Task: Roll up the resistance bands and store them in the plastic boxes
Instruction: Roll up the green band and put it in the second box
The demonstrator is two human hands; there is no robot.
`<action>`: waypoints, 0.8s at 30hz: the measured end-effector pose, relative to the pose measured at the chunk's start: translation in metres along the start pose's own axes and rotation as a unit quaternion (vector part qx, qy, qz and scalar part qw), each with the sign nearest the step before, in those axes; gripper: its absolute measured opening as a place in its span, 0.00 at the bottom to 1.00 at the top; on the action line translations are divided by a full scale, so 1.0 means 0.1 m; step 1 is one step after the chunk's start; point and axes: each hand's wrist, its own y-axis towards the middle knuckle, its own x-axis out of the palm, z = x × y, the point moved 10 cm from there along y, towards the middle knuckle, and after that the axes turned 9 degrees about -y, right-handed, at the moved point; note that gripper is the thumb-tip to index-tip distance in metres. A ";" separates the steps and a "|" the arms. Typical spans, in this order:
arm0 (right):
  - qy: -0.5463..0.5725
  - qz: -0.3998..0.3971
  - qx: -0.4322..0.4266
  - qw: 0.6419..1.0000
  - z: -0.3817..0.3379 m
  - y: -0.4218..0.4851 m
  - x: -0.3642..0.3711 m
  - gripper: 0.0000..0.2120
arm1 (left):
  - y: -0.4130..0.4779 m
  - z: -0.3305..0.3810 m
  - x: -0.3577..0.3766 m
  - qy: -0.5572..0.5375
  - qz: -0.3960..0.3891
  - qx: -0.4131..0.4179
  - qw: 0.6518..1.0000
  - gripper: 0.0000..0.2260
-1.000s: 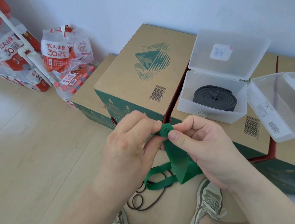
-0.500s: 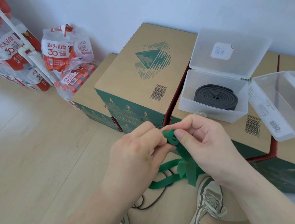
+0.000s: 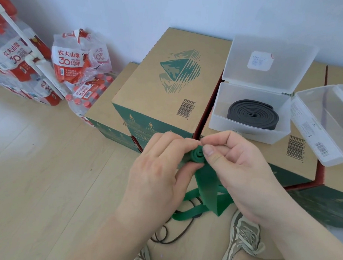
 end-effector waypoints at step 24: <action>-0.085 0.017 -0.161 0.983 -0.22 0.00 -0.10 0.13 | -0.06 -0.39 0.12 -0.223 0.010 -0.231 0.947 0.06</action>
